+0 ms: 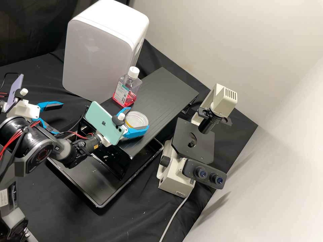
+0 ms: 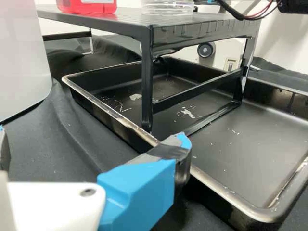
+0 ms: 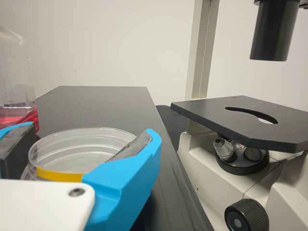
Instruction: Place the lid on the petri dish
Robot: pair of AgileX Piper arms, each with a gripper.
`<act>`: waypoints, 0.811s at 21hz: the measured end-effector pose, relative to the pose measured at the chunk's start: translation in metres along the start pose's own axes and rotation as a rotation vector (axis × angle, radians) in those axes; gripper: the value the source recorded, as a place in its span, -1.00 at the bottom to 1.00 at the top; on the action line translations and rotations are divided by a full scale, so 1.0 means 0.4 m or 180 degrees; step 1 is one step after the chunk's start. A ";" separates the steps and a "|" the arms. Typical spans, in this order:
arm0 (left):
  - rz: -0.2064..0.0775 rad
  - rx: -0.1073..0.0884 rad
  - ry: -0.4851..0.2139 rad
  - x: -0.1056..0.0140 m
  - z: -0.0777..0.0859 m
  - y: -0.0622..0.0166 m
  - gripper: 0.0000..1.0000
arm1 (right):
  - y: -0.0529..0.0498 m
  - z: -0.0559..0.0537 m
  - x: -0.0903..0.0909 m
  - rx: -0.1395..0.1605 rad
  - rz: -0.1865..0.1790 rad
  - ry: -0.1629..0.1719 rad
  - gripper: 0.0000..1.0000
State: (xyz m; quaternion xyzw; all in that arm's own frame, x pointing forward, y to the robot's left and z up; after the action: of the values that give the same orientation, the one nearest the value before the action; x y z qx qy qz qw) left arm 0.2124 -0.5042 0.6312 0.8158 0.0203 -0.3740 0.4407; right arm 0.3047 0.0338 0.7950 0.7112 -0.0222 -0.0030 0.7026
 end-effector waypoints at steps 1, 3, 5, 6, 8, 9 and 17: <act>0.0000 0.0000 0.0000 0.000 0.000 0.000 1.00 | 0.000 0.000 0.000 0.0000 0.0000 0.0000 -1.00; 0.0000 0.0000 0.0000 0.000 0.000 0.000 1.00 | 0.000 0.000 0.000 0.0000 0.0000 0.0000 -1.00; 0.0000 0.0000 0.0000 0.000 0.000 0.000 1.00 | 0.000 0.000 0.000 0.0000 0.0000 0.0000 -1.00; 0.0000 0.0000 0.0000 0.000 0.000 0.000 1.00 | 0.000 0.000 0.000 0.0000 0.0000 0.0000 -1.00; 0.0000 0.0000 0.0000 0.000 0.000 0.000 1.00 | -0.002 -0.002 0.000 0.0000 -0.0009 0.0009 -1.00; 0.0000 0.0000 0.0000 0.000 0.000 0.000 1.00 | -0.003 -0.003 -0.001 0.0003 -0.0010 0.0009 -1.00; 0.0000 0.0000 0.0000 0.000 0.000 0.000 1.00 | -0.016 -0.032 -0.026 0.0033 -0.0119 0.0076 -1.00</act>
State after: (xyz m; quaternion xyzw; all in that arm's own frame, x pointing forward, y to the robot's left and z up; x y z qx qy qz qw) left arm 0.2124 -0.5042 0.6312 0.8158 0.0203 -0.3740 0.4407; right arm 0.2948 0.0469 0.7887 0.7151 -0.0005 -0.0075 0.6990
